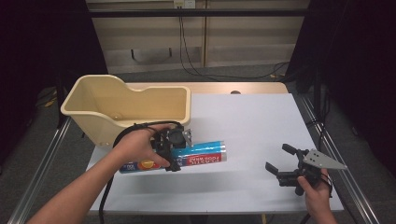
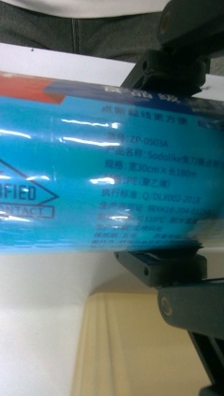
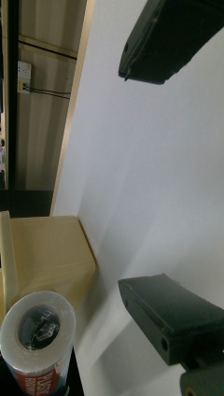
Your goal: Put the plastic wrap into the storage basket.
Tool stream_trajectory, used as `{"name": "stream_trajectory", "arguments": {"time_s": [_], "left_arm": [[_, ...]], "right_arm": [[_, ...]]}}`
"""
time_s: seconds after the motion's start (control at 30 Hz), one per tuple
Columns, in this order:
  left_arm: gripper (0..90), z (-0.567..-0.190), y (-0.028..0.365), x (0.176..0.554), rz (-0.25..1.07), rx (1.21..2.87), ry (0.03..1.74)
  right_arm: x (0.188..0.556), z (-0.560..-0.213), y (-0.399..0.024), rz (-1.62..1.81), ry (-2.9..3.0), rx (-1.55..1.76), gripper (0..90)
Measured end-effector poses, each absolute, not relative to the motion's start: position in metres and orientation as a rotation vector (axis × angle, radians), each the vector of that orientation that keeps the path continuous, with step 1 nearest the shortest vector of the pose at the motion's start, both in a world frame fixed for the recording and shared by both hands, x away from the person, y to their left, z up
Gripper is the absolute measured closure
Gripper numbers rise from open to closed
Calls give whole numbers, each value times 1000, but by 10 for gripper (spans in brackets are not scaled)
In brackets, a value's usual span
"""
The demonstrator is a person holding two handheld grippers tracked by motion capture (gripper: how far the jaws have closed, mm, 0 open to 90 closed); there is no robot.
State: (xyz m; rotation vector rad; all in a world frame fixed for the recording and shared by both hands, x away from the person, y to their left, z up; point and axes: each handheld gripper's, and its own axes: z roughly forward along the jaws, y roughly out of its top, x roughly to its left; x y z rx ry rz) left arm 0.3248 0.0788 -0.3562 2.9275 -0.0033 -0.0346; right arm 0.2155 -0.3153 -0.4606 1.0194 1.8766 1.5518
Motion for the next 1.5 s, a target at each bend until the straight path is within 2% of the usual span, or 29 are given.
{"name": "stream_trajectory", "arguments": {"time_s": [0.63, 1.27, 1.5], "left_arm": [[322, -310, 80, 333, -50, 2921, 18], [322, -270, 72, 349, 22, 2950, -3], [322, -254, 72, 359, 35, 2907, 25]], "right_arm": [[216, -461, -315, 1555, 1877, 1018, 9], [216, -460, -316, 1564, 1866, 1028, 9], [216, -460, -317, 1566, 1866, 1029, 9]]}}
